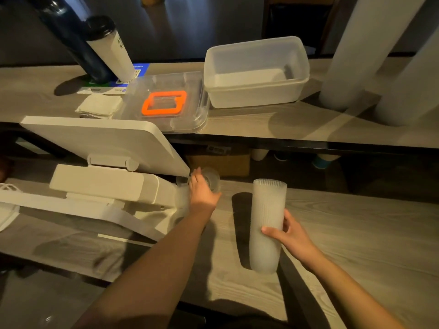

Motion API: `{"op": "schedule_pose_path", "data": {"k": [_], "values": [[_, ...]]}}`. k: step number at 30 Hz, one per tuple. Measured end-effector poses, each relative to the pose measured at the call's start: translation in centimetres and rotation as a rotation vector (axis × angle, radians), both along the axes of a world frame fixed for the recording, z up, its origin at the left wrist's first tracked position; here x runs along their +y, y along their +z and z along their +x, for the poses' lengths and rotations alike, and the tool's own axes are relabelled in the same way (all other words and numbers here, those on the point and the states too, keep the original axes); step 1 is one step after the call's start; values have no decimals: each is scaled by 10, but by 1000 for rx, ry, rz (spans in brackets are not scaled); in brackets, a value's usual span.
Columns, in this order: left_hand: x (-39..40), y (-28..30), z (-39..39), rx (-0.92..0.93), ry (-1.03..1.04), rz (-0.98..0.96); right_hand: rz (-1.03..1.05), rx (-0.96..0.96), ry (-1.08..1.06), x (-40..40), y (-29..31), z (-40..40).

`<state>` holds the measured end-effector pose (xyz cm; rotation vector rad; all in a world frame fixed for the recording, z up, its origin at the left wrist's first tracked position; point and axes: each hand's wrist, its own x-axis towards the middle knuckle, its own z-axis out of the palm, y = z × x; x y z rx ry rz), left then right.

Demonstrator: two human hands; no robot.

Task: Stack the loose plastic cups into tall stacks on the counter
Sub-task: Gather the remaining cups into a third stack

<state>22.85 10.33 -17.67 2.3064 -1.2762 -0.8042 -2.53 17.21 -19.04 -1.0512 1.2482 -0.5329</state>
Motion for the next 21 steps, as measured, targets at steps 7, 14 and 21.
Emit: {"op": "schedule_pose_path", "data": {"k": [7, 14, 21], "values": [[-22, -11, 8, -468, -218, 212, -18, 6, 17, 5, -3, -7], [-13, -14, -3, -303, -167, 54, -7, 74, 51, 11, 4, -4], [23, 17, -21, 785, 251, -109, -54, 201, 237, 7, 12, -12]]}}
